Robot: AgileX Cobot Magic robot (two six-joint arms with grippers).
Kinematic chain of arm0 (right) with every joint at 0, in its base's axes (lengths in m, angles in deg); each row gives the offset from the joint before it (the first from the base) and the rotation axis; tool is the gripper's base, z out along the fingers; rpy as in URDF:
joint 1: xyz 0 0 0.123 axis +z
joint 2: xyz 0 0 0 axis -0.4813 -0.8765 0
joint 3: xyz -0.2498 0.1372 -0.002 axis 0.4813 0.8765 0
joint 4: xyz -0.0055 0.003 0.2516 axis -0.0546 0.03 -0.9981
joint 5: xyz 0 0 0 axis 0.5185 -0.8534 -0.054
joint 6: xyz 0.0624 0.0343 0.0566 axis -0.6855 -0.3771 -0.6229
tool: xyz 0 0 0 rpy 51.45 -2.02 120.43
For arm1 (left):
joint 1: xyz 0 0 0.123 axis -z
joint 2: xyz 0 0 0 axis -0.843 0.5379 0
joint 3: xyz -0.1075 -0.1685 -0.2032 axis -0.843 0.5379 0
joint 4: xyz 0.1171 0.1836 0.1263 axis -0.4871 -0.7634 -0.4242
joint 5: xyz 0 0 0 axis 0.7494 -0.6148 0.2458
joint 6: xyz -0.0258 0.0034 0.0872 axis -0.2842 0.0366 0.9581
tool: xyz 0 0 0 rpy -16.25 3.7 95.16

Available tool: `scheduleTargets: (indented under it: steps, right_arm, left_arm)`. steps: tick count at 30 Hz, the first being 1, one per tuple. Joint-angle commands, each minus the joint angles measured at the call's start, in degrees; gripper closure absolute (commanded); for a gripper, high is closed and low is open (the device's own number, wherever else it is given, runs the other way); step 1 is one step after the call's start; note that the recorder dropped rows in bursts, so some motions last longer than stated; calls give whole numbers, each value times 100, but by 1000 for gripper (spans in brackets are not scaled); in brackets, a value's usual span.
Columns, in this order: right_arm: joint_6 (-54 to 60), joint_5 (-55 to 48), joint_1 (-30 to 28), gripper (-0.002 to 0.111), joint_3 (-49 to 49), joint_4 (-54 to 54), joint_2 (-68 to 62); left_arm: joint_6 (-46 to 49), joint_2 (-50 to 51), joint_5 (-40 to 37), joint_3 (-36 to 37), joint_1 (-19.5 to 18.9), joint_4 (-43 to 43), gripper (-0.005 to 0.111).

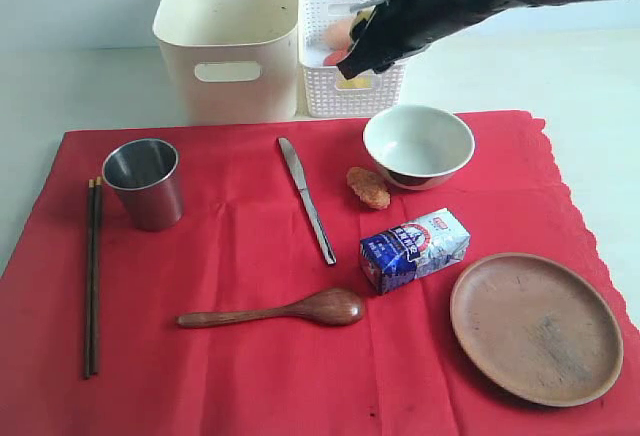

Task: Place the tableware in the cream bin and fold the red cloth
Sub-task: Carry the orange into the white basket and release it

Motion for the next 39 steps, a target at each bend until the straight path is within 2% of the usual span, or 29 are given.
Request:
scheduleTargets:
  steps: [1, 11, 23, 26, 30, 33, 36, 39]
  right_arm:
    - [-293, 675, -50, 103, -12, -19, -222]
    - [-296, 1952, -78, 103, -24, -160, -687]
    - [-282, 1709, -166, 102, -693, -706, -1301]
    - [-282, 1901, -166, 90, -693, -1030, -1390]
    - [-282, 1962, -166, 64, -693, -1067, -1443]
    - [-282, 1962, -166, 49, -693, -1067, -1443]
    - [-282, 1972, -166, 38, -693, -1067, -1443]
    - [-295, 1972, -166, 33, -693, -1097, -1443]
  left_arm:
    - [-2, -11, 10, -1, 42, 40, 106]
    - [-2, -11, 10, -1, 42, 40, 106]
    - [-2, -11, 10, -1, 42, 40, 106]
    - [-2, -11, 10, -1, 42, 40, 106]
    - [-2, -11, 10, -1, 42, 40, 106]
    - [-2, -11, 10, -1, 42, 40, 106]
    - [-2, -11, 10, -1, 42, 40, 106]
    - [-2, -11, 10, -1, 42, 40, 106]
